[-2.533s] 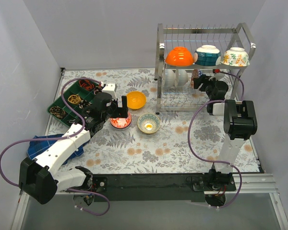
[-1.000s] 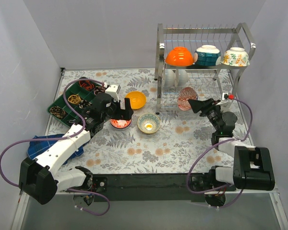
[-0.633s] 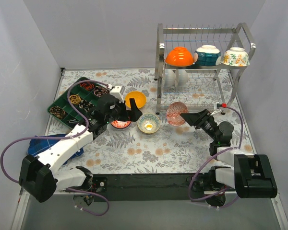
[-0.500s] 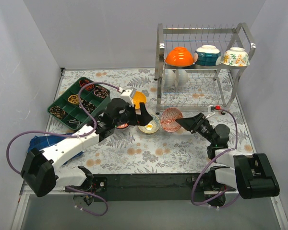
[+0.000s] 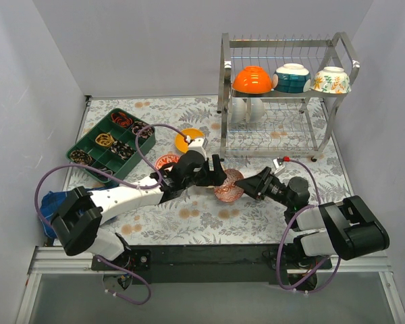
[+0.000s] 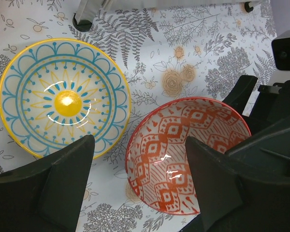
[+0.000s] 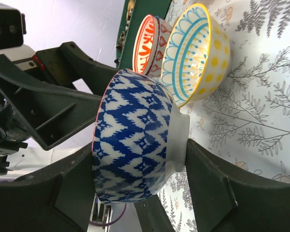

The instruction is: Unload the bowls from the dish rack

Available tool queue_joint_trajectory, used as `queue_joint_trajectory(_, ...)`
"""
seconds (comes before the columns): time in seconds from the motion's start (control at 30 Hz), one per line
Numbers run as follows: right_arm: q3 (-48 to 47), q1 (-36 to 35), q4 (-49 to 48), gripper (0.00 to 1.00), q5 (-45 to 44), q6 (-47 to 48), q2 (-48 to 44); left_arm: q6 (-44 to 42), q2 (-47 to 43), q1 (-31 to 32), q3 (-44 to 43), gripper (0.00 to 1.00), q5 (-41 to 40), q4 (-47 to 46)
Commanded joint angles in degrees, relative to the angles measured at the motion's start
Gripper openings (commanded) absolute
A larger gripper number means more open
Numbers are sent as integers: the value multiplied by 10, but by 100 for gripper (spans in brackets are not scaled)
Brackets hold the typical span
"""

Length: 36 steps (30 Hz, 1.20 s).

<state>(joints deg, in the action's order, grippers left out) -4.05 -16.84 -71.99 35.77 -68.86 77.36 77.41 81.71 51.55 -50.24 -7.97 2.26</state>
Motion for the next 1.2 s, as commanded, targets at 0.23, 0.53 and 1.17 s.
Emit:
queue_joint_trajectory(0.23, -26, -20, -243, 14, 5, -15, -7, 20, 38, 14, -14, 52, -26, -16)
queue_joint_trajectory(0.53, -39, -21, -243, 19, 15, -17, -15, 13, 37, 14, -18, 0, -15, -15)
queue_joint_trajectory(1.17, -38, -11, -83, 92, 41, 109, -64, -77, -106, -57, -37, 0, -72, 163)
